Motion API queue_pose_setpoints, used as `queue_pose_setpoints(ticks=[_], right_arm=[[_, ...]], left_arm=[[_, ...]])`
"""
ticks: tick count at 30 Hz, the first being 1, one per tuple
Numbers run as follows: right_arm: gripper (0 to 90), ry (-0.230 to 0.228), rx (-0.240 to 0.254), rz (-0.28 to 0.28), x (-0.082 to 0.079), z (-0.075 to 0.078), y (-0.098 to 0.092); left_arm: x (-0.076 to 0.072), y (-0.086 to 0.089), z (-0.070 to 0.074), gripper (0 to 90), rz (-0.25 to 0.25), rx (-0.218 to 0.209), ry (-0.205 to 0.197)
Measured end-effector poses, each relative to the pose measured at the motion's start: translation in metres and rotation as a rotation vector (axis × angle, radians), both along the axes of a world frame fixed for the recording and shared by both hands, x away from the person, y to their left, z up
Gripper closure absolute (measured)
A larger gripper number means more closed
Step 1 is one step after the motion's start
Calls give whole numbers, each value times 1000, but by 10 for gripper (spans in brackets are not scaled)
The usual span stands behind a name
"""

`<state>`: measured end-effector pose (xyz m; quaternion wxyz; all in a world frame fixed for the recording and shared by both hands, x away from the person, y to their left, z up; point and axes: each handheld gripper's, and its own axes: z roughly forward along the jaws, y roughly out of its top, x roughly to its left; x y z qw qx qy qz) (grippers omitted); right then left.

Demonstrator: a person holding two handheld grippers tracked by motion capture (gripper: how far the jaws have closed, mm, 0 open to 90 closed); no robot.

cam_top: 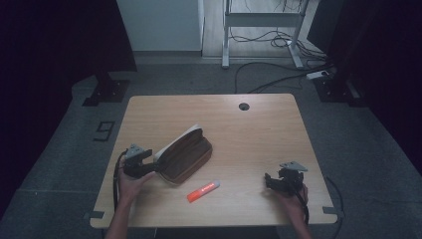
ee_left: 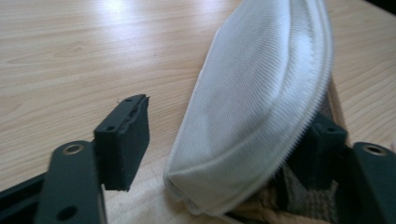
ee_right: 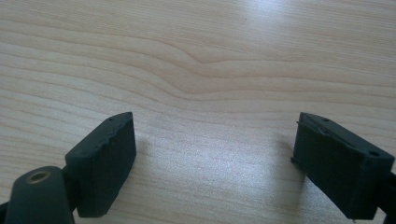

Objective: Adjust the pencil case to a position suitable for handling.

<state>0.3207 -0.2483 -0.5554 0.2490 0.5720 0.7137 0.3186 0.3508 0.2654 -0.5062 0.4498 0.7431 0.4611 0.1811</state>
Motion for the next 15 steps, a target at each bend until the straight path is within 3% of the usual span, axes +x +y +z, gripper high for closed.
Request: queue_pose_setpoints(ticks=[4,7,15], right_arm=[[128,0,0,0,0,0,0],[128,0,0,0,0,0,0],[128,0,0,0,0,0,0]], left_arm=[[-11,7,5,229,7,-26,-14],[-20,10,7,227,15,-12,-22],[-45,7,14,234,22,-31,-39]])
